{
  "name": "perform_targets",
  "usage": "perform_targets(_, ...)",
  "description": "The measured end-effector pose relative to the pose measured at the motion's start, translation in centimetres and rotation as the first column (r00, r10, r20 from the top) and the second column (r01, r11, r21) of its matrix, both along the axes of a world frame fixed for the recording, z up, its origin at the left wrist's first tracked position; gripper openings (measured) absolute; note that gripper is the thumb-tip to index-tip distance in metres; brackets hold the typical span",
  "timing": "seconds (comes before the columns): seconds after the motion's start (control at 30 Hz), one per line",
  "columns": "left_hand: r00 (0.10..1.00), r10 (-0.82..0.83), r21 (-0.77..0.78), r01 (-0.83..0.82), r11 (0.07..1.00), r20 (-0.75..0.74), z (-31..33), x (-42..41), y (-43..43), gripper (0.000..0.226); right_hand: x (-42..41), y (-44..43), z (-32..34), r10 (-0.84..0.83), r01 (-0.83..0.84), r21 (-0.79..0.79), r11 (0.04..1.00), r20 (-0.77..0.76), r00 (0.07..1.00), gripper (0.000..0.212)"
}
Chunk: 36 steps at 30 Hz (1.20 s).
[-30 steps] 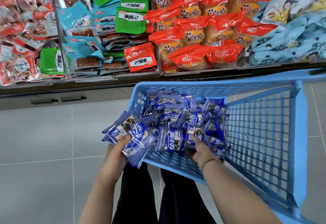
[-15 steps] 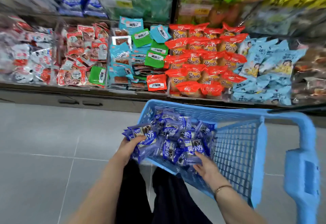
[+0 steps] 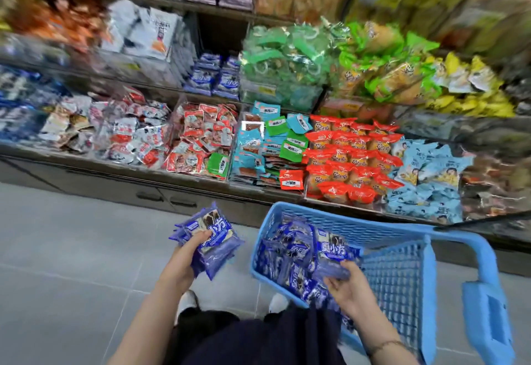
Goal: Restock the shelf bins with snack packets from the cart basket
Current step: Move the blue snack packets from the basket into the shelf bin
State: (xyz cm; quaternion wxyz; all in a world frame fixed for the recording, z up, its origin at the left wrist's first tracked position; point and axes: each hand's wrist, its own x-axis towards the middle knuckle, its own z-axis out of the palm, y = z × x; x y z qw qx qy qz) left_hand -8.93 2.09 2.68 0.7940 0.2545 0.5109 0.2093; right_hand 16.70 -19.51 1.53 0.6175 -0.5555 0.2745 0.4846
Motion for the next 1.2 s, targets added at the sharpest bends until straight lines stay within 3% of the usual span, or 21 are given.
perform_targets(0.13, 1.0, 0.001, 0.026, -0.001, 1.0, 0.004, 2.3, -5.5, 4.3, 0.048, -4.7, 4.5, 1.0, -0.032, 0.031, 0.015, 0.999, 0.091, 0.995, 0.021)
perform_targets(0.3, 1.0, 0.002, 0.075, -0.003, 0.997, 0.002, 4.3, -12.4, 9.5, 0.043, -11.2, 11.1, 2.3, -0.141, 0.129, 0.098, 0.987, 0.13, 0.981, 0.022)
perform_targets(0.5, 1.0, 0.011, 0.047, -0.012, 0.999, 0.028, 5.3, -15.7, 12.9, 0.044, -16.0, 16.7, 3.0, -0.036, 0.023, 0.085, 0.996, 0.151, 0.988, 0.005)
perform_targets(0.73, 0.999, -0.049, -0.013, 0.049, 0.999, 0.011, 5.3, -13.5, 16.2, 0.04, -15.6, 21.7, 4.1, 0.058, -0.063, 0.012, 0.998, 0.239, 0.969, 0.015)
perform_targets(0.97, 1.0, -0.019, 0.039, 0.02, 0.999, -0.008, 6.4, -8.8, 23.5, 0.032, -11.4, 28.4, 3.5, 0.153, -0.158, -0.001, 0.987, 0.246, 0.957, 0.028)
perform_targets(1.1, 1.0, 0.004, 0.087, -0.002, 0.996, -0.02, 6.9, -6.4, 28.0, 0.018, -8.4, 33.7, 3.4, 0.198, -0.222, 0.07, 0.973, 0.253, 0.947, 0.029)
perform_targets(1.2, 0.998, 0.03, 0.128, -0.023, 0.992, -0.054, 6.8, -4.7, 30.7, 0.02, -6.3, 37.3, 3.3, 0.211, -0.251, 0.131, 0.959, 0.262, 0.942, 0.025)
